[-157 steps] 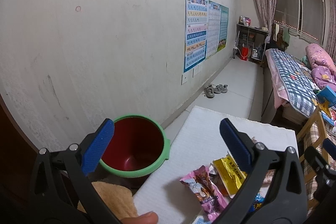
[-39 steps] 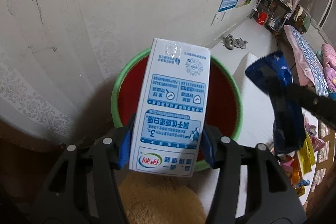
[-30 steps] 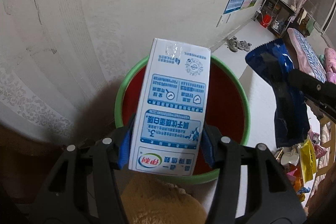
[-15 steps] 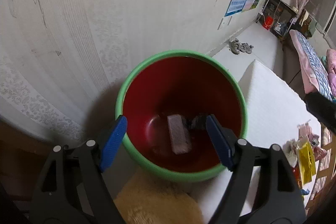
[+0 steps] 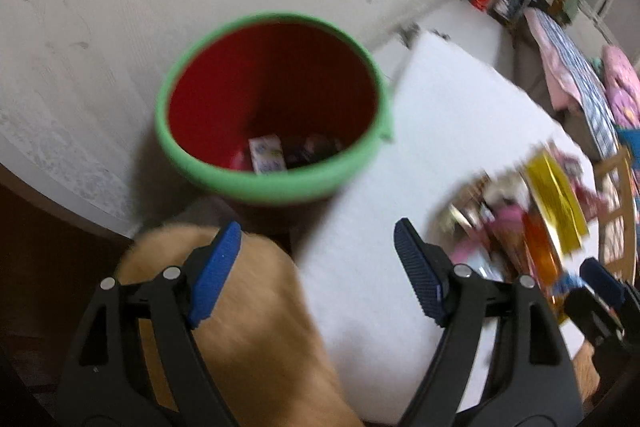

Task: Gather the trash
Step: 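Open both grippers to drop the carton and wrapper into the bin, then grasp the pink snack bag with the left gripper while the right grasps the orange chip bag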

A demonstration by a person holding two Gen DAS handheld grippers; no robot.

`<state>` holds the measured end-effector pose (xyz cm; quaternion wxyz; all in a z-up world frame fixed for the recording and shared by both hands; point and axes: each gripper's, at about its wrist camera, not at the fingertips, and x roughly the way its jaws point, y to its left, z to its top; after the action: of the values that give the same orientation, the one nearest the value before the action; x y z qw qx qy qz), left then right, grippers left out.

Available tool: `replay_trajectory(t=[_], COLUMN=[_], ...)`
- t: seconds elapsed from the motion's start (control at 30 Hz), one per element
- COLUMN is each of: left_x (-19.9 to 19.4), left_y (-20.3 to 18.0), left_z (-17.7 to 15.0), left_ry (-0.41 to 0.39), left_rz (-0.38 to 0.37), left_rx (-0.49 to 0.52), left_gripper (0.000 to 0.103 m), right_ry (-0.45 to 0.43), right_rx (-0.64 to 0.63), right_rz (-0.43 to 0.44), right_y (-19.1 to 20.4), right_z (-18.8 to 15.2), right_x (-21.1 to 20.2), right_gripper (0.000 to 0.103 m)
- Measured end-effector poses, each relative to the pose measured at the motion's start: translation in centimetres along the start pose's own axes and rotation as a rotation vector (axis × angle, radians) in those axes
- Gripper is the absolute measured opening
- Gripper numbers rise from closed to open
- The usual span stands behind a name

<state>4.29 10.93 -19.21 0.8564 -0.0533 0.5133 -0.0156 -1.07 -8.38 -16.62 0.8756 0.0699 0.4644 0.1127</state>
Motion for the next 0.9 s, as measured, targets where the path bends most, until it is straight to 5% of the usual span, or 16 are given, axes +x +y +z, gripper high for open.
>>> replay_trajectory(t=[0.4, 0.9], left_x=[-0.2, 1.9], left_y=[-6.3, -12.0], left_z=[-2.5, -3.5], left_ry=[0.046, 0.193], left_rz=[-0.073, -0.200], left_rx=[0.131, 0.070], left_gripper=[0.076, 0.080], right_ry=[0.050, 0.076], right_rx=[0.153, 0.226], right_rz=[-0.208, -0.028], right_y=[-12.0, -15.0], right_z=[-5.1, -1.9], right_x=[-1.4, 2.1], right_gripper=[0.066, 0.066])
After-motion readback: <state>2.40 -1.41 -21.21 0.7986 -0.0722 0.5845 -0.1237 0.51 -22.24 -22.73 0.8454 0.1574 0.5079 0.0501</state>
